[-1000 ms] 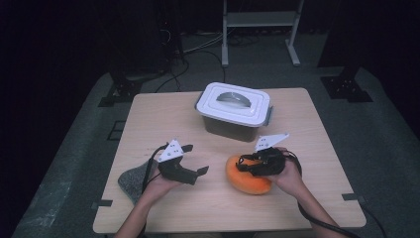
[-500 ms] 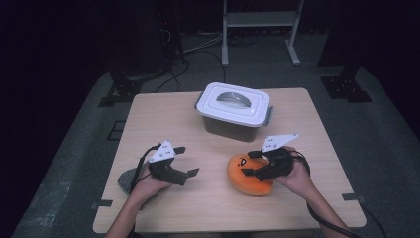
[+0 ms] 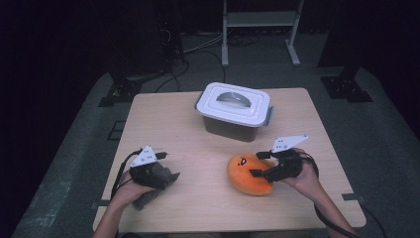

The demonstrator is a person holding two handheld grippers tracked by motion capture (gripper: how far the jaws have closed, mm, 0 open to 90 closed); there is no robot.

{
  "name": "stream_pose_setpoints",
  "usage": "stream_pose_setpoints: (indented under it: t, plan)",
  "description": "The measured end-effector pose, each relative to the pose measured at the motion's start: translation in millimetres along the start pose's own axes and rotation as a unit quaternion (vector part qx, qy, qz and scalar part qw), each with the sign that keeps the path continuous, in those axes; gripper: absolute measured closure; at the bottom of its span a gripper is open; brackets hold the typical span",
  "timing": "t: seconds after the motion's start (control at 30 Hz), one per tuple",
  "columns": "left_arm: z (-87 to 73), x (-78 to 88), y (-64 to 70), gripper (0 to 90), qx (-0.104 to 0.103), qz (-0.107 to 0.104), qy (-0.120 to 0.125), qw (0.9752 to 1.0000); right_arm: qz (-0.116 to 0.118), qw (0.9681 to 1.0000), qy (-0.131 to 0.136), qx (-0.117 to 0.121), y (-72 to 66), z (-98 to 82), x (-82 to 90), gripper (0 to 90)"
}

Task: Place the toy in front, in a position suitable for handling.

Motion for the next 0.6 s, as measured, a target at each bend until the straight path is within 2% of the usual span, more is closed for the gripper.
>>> stream_pose_setpoints:
  t: [0.13,0.3,0.5,0.6]
  plan:
    - [-13.6,8.8,-5.3,16.7,0.001,0.008,-0.016,0.9998,0.001,1.0000,-0.004,-0.001,0.6,-4.1,1.0,28.0]
    - [-31.2,14.4,-10.0,22.8,0.004,0.009,-0.044,0.9990,0.002,1.0000,-0.007,0.000,0.2,-5.0,1.2,27.9]
    - [-47.5,12.6,-13.9,30.1,0.007,0.006,-0.076,0.9971,0.006,0.9999,-0.010,0.001,0.4,-7.0,0.1,27.9]
    - [-53.7,8.7,-15.9,37.4,0.012,0.000,-0.089,0.9960,0.005,0.9999,-0.012,0.002,-0.1,-8.4,0.1,27.8]
Point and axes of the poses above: each handheld gripper's, and its own axes: x roughly backward along the jaws, z roughly out of its top, y roughly to its right, the point moved 6 cm from there along -x, roughly forward along the jaws, and after that the axes turned 5 degrees about -y, right-handed, at the moved point
